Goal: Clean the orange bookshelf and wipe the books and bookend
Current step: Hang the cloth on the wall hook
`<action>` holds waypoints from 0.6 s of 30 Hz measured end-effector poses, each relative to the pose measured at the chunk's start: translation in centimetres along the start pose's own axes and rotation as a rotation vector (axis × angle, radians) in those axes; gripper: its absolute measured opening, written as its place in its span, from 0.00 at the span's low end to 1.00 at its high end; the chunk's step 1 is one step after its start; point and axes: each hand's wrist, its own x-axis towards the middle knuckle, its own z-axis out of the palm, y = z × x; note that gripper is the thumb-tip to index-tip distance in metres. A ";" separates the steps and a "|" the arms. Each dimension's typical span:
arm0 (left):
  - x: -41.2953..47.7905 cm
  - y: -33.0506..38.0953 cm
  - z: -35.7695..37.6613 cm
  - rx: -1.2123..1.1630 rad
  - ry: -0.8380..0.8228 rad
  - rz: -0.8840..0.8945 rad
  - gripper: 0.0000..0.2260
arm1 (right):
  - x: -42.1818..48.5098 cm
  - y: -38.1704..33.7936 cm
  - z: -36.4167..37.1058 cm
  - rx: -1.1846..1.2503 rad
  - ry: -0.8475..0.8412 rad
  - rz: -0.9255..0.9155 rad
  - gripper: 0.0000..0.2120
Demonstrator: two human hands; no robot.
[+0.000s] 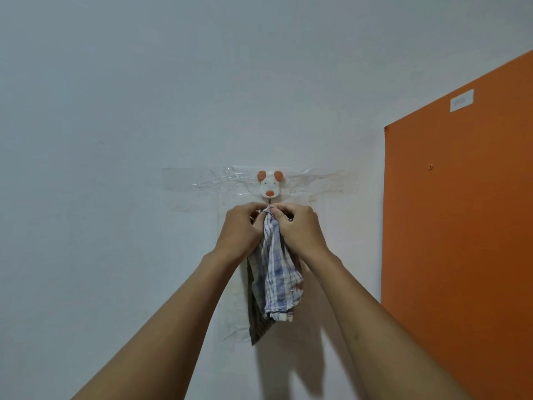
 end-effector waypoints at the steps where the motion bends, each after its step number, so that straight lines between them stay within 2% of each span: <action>1: -0.1 -0.1 0.2 -0.001 -0.002 -0.016 0.10 | 0.0 0.1 0.2 0.017 0.007 0.016 0.10; 6: -1.2 -0.5 0.0 -0.201 -0.064 -0.149 0.11 | -0.7 0.3 0.6 0.080 0.002 0.072 0.11; 9: -1.4 -0.3 -0.2 -0.226 -0.086 -0.171 0.11 | -1.5 0.3 0.6 0.125 -0.027 0.095 0.12; 14: -2.2 -0.4 0.5 -0.241 0.000 -0.202 0.13 | -3.2 0.9 0.9 0.097 -0.031 0.085 0.14; 18: -3.3 0.0 0.6 -0.206 0.061 -0.160 0.13 | -3.9 1.3 0.9 0.021 0.019 0.064 0.17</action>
